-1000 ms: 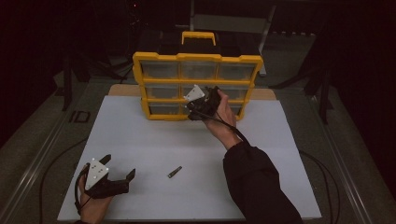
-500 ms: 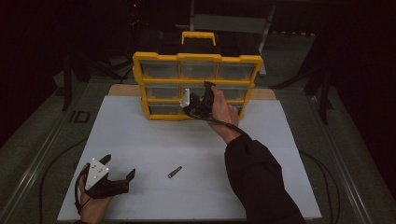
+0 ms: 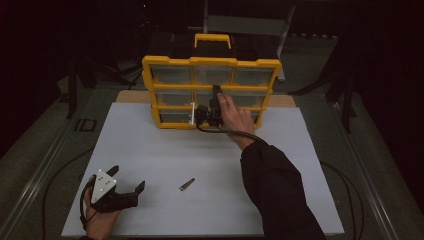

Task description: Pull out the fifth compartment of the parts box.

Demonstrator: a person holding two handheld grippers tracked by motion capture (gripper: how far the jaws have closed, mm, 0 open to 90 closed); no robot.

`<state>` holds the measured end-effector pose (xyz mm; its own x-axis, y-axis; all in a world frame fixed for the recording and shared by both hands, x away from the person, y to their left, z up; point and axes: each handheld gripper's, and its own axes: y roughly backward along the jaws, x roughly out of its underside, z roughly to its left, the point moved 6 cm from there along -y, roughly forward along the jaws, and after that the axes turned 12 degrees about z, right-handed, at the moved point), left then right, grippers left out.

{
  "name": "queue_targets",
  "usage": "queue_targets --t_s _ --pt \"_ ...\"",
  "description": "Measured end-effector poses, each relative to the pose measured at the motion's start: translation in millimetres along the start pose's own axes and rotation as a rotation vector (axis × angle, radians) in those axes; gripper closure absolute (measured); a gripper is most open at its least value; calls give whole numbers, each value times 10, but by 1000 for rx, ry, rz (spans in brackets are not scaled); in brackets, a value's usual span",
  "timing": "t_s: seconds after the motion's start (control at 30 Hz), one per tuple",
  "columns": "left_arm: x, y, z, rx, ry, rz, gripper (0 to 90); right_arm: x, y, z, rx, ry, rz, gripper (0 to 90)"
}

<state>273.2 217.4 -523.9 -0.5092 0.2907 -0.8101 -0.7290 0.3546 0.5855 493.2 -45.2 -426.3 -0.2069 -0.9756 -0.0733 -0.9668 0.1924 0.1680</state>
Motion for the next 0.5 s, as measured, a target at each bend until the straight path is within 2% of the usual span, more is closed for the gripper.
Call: queue_targets --t_s 0.07,0.23,0.5 --pt "1 -1 0 0 0 1 5 6 -13 9 39 23 -3 371" --pt "2 -2 0 0 0 2 5 23 -53 23 76 61 -4 420" --pt "3 -1 -1 0 -1 4 5 34 -53 5 151 76 -1 463"
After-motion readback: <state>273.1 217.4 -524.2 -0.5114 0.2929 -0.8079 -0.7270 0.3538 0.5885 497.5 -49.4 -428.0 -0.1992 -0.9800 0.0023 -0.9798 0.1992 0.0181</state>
